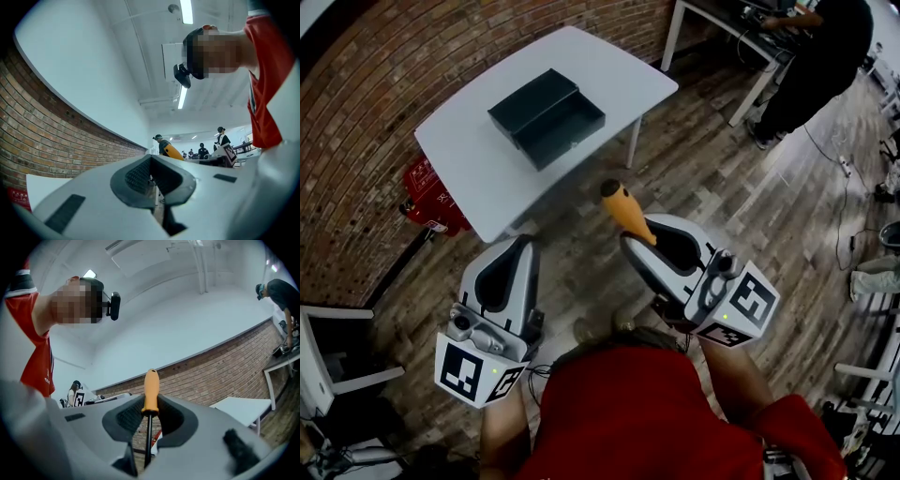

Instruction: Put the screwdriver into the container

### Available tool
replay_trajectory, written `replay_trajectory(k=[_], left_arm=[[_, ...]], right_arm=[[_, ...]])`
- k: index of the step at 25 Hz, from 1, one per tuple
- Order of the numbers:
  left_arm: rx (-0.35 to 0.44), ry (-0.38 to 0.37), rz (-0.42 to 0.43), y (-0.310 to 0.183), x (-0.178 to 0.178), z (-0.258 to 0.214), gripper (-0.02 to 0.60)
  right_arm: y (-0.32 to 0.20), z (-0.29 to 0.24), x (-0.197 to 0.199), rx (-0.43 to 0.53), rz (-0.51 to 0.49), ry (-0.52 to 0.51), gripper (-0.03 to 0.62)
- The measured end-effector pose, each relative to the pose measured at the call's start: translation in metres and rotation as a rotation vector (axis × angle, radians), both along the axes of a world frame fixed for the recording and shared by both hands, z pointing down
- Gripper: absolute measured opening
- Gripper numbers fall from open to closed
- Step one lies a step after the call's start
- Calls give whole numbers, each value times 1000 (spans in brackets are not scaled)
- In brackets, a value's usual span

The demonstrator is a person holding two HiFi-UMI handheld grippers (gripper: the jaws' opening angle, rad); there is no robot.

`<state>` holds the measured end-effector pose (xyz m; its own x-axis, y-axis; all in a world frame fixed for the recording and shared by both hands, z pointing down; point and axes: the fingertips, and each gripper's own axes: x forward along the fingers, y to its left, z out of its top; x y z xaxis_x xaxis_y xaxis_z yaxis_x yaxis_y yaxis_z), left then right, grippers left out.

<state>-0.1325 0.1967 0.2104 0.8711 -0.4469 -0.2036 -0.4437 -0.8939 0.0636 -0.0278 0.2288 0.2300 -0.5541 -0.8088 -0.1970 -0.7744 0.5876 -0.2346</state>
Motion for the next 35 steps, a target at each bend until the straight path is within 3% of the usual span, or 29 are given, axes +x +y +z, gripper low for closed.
replay_trajectory(k=[8, 20, 35], left_arm=[[19, -18, -27, 1, 28, -2, 12], [49, -44, -137, 3, 55, -7, 12], [58, -33, -181, -33, 55, -8, 12]], right_arm=[[5, 3, 32, 1, -5, -5, 87], [0, -1, 84, 32, -62, -3, 87], [-34, -5, 89, 41, -98, 1, 87]])
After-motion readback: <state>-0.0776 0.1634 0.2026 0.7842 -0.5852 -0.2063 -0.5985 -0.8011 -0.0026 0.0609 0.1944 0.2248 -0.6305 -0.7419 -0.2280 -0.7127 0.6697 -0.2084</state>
